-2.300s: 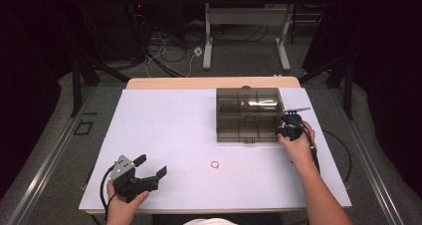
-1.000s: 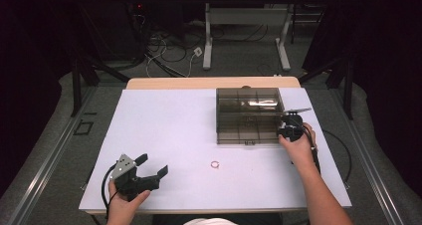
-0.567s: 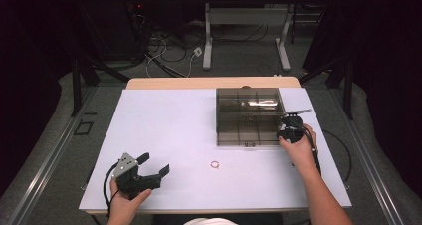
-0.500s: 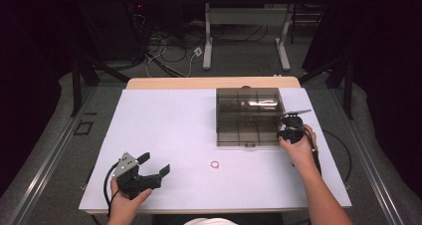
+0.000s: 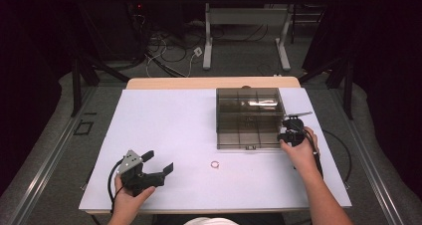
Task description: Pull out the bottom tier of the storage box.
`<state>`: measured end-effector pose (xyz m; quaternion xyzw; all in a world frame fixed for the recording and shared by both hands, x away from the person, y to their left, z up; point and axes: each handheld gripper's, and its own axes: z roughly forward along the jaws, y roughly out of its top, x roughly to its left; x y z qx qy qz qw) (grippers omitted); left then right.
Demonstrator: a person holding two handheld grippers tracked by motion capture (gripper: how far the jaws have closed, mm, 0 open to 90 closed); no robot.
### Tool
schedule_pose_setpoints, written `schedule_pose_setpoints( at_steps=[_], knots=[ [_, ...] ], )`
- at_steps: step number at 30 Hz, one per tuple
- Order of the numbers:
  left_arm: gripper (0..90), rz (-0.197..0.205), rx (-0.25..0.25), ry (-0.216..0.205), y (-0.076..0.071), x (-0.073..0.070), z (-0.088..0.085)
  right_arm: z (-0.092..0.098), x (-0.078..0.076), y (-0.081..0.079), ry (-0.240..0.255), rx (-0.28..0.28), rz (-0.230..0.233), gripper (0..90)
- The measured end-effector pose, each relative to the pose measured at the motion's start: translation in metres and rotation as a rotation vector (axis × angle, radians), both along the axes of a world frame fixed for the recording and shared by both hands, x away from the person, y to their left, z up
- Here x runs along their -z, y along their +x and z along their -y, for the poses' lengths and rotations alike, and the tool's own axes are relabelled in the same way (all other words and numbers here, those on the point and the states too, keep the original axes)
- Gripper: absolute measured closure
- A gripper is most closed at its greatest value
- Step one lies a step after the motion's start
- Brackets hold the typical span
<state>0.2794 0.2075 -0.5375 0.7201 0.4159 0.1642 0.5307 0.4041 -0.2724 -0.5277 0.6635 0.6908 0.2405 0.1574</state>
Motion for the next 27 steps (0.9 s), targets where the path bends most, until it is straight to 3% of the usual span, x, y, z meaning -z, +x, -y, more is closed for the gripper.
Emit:
schedule_pose_setpoints(
  at_steps=[27],
  knots=[
    [9.0, 0.001, 0.026, 0.007, 0.0066, 0.0002, 0.006, 0.0013, -0.0011, -0.0094, -0.006, -0.031, -0.008, 85.0]
  ],
)
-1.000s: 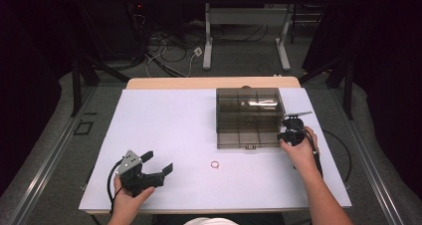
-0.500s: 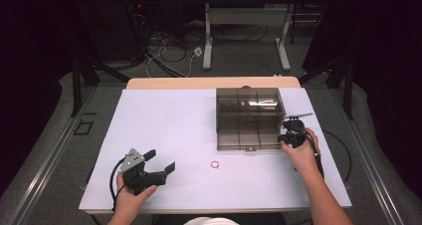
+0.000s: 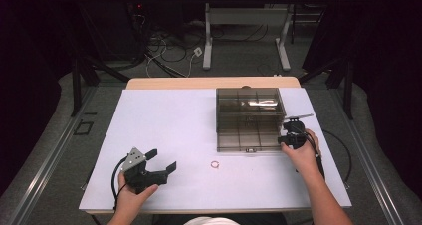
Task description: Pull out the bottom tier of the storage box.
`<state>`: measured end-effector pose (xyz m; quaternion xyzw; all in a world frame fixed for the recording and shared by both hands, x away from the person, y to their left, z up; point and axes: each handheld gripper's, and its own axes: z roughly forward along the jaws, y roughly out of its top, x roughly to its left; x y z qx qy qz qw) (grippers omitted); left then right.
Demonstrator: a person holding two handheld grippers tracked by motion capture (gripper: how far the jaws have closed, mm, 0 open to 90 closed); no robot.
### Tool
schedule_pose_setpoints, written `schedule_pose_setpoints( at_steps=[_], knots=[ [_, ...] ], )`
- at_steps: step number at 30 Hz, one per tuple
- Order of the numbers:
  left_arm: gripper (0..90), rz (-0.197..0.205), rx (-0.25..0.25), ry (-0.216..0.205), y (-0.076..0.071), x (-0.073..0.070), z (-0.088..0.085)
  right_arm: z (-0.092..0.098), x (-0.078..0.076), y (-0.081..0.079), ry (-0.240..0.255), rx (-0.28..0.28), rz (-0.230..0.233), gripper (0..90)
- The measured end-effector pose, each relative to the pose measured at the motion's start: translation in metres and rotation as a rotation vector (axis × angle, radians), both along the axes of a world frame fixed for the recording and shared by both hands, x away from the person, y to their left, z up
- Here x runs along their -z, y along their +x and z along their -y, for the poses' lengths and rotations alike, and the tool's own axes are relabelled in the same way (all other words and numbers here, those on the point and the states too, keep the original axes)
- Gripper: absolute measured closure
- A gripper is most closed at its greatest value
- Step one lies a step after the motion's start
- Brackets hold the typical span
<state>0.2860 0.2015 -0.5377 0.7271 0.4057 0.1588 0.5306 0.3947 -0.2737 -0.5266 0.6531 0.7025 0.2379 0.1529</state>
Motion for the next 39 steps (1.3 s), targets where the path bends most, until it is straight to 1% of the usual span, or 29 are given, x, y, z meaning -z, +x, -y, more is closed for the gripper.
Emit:
schedule_pose_setpoints(
  at_steps=[11, 15, 19, 25, 28, 30, 34, 37, 39],
  knots=[
    [9.2, -0.002, -0.001, -0.001, -0.0003, -0.0001, 0.0003, -0.0007, 0.0013, 0.0, -0.006, -0.002, -0.017, 84.7],
    [9.3, -0.004, 0.0, 0.0, -0.0005, -0.0001, 0.0005, 0.0007, 0.0027, 0.0007, 0.001, -0.005, -0.018, 84.8],
    [9.3, 0.0, 0.001, 0.003, -0.0003, -0.0001, 0.0001, 0.0015, 0.0046, 0.0016, 0.009, -0.005, -0.035, 84.7],
    [9.5, -0.006, -0.002, -0.001, -0.0007, 0.0003, 0.0007, 0.0033, 0.0061, 0.0026, 0.019, -0.01, -0.032, 84.2],
    [9.6, -0.003, 0.0, 0.005, -0.0006, 0.0001, 0.0001, 0.0031, 0.0062, 0.0029, 0.022, -0.01, -0.033, 83.7],
    [9.6, -0.003, -0.001, 0.005, -0.0006, 0.0001, 0.0, 0.0023, 0.0064, 0.003, 0.023, -0.013, -0.035, 79.8],
    [9.8, -0.003, -0.001, 0.006, -0.0008, 0.0001, -0.0001, -0.0002, 0.0042, 0.0024, 0.012, -0.024, -0.025, 76.0],
    [9.8, -0.004, -0.003, 0.001, -0.0009, 0.0003, -0.0001, -0.0014, 0.001, 0.0018, 0.014, -0.028, -0.006, 72.1],
    [9.9, -0.006, -0.004, 0.0, -0.0012, 0.0003, -0.0003, -0.0011, -0.0014, 0.0012, 0.015, -0.04, 0.005, 70.2]
  ],
)
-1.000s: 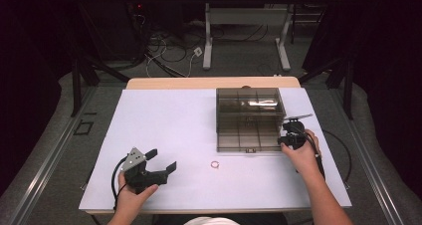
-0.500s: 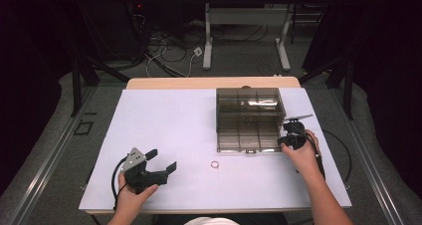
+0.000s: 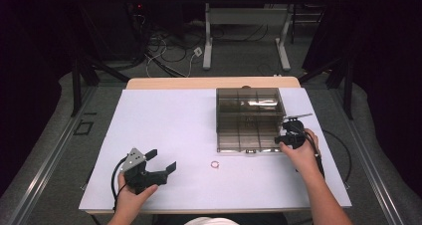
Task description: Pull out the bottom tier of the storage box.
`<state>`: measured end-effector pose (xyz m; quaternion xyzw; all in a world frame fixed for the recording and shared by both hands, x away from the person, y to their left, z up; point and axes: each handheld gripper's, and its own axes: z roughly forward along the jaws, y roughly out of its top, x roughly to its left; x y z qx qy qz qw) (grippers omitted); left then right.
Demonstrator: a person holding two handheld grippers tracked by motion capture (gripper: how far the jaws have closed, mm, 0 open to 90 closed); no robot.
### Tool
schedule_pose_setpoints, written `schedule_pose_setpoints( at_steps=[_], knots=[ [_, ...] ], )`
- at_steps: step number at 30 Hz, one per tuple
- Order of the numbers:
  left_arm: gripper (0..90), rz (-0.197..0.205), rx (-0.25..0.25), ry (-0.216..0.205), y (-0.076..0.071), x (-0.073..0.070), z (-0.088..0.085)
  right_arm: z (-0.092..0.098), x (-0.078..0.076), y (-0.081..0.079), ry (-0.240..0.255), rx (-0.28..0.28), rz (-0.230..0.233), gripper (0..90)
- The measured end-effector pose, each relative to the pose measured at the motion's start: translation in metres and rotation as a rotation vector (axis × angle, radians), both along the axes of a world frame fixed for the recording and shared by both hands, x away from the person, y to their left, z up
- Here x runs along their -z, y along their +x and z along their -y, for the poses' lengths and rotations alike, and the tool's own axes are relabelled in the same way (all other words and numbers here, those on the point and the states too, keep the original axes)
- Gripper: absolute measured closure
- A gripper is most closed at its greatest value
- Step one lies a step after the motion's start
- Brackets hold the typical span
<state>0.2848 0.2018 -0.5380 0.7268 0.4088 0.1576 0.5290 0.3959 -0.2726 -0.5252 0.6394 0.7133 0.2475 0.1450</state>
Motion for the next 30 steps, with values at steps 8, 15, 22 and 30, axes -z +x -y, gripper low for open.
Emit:
schedule_pose_setpoints(
  at_steps=[8, 15, 22, 30],
  knots=[
    [10.4, 0.001, 0.0, 0.004, 0.0, 0.0, 0.0, -0.002, -0.007, -0.002, 0.0, -0.01, 0.053, 66.0],
    [10.6, 0.002, -0.001, 0.005, -0.001, 0.0, -0.001, -0.01, -0.016, -0.005, 0.037, -0.035, 0.083, 64.8],
    [10.6, 0.003, -0.003, 0.01, -0.002, 0.0, -0.002, -0.032, -0.021, -0.01, 0.021, -0.149, 0.13, 59.5],
    [10.6, 0.0, -0.011, 0.002, -0.003, 0.0, -0.003, -0.049, -0.024, -0.015, -0.008, -0.258, 0.208, 53.2]
  ],
)
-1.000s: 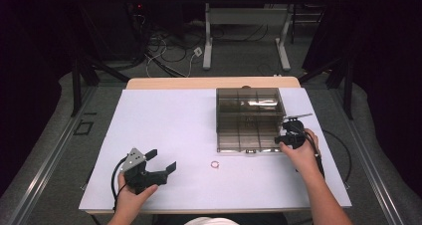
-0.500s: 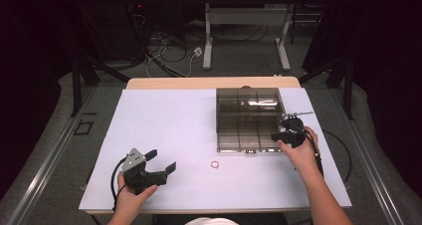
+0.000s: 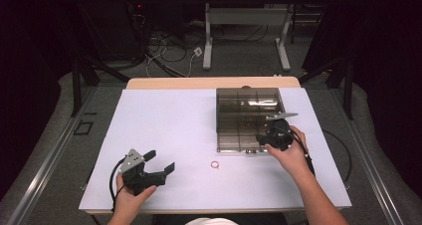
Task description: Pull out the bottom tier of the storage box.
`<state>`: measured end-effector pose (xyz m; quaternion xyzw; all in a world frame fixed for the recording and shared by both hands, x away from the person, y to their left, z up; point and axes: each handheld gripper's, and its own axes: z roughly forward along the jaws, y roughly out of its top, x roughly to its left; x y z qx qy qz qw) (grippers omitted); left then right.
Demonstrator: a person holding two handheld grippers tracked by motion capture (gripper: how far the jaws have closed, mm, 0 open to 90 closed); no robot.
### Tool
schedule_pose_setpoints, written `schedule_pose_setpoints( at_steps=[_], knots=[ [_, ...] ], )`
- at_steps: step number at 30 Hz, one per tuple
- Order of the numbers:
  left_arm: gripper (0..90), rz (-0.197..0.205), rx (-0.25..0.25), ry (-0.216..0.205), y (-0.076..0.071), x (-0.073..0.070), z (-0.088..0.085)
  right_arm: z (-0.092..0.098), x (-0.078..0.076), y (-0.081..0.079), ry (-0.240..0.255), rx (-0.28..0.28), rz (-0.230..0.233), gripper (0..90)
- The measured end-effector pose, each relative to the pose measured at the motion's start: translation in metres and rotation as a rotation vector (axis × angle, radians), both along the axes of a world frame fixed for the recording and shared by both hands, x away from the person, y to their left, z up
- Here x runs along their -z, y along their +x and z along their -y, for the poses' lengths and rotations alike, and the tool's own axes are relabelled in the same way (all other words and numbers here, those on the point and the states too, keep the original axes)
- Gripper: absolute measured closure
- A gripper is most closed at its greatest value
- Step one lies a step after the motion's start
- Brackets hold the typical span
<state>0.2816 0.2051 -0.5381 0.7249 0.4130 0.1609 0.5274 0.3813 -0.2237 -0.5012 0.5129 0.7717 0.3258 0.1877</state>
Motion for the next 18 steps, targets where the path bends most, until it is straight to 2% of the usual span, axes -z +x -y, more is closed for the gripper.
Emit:
schedule_pose_setpoints(
  at_steps=[10, 18],
  knots=[
    [10.6, 0.001, 0.001, 0.004, 0.0, 0.0, 0.0, -0.019, 0.0, -0.007, -0.031, -0.126, 0.064, 51.4],
    [10.7, -0.003, -0.001, 0.005, 0.0, 0.0, -0.001, -0.027, 0.004, -0.008, -0.055, -0.171, 0.068, 50.6]
  ],
)
